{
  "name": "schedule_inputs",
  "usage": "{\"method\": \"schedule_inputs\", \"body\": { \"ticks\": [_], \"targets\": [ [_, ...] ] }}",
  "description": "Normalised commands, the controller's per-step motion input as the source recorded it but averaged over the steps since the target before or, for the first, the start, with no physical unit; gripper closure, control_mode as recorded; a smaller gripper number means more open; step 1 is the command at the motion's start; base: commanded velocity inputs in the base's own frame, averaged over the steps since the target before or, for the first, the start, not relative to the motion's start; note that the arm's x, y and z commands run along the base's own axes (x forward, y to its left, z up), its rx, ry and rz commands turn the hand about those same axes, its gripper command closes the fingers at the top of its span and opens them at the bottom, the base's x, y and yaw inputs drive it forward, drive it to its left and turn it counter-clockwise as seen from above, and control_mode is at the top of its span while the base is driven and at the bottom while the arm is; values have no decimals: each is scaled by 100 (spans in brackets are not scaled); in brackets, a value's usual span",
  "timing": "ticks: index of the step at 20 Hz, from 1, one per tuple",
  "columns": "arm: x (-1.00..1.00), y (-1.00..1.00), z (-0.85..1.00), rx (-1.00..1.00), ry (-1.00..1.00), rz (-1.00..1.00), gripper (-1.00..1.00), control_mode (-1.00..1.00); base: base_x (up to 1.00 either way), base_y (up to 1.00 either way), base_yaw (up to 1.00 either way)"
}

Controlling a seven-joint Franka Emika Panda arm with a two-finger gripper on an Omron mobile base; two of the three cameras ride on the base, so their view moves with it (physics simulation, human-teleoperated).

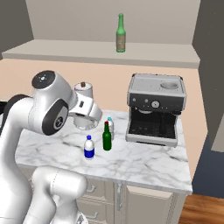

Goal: Sort all alcoholic drinks to one cabinet, and non-alcoholic drinks to the other.

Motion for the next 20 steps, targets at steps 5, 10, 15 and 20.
{"method": "schedule_inputs", "body": {
  "ticks": [5, 10, 15, 20],
  "targets": [
    [0, 2, -33, 2, 7, 0, -100, -100, 0, 0, 0],
    [7, 0, -28, 0, 2, 0, -100, -100, 0, 0, 0],
    [12, 0, -23, 0, 0, 0, -100, -100, 0, 0, 0],
    [17, 0, -21, 0, 0, 0, -100, -100, 0, 0, 0]
  ]
}}
